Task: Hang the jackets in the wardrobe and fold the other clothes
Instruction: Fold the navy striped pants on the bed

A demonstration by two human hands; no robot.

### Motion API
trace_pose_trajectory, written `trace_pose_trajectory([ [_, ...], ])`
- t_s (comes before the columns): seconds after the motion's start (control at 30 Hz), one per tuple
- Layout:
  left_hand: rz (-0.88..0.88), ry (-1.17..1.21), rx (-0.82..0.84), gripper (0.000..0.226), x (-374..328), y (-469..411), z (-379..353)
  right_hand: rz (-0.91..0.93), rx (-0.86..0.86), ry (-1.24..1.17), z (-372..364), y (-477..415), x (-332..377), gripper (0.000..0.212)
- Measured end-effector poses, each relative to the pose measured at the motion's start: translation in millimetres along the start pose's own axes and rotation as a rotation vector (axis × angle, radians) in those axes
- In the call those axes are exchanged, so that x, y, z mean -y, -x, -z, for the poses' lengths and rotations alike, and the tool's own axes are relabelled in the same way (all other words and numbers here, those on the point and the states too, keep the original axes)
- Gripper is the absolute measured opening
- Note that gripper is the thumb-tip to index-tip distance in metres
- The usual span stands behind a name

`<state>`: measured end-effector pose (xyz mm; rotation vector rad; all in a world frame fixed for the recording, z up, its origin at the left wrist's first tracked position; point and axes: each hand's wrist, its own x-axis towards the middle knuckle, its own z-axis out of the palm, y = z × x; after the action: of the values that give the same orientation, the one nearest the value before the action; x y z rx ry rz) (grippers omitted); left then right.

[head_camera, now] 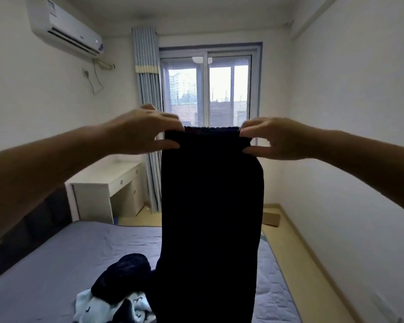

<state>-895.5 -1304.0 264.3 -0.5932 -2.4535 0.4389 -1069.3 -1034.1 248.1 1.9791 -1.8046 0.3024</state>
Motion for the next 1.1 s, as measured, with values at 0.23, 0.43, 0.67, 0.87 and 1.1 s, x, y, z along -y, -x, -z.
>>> trace_pose_trajectory([
  [0.23, 0.091, -0.026, 0.076, 0.019, 22, -37, 7, -0.021, 0.036, 0.513, 16, -28, -16, 0.031],
  [0.43, 0.201, 0.094, -0.003, 0.013, 30, -52, 7, -0.148, -0.050, 0.297, 31, -29, -23, 0.023],
  [0.67, 0.128, 0.071, 0.007, 0.020, 11, -46, -18, -0.217, 0.041, 0.078, 12, -12, -26, 0.020],
  [0.87, 0.022, -0.046, -0.266, 0.020, 2, -50, -13, -0.225, -0.140, -0.184, 16, -13, -23, 0.009],
  [1.1, 0.411, 0.691, -0.252, 0.007, -11, -46, -1, -0.303, -0.378, -0.592, 27, -19, 0, 0.032],
])
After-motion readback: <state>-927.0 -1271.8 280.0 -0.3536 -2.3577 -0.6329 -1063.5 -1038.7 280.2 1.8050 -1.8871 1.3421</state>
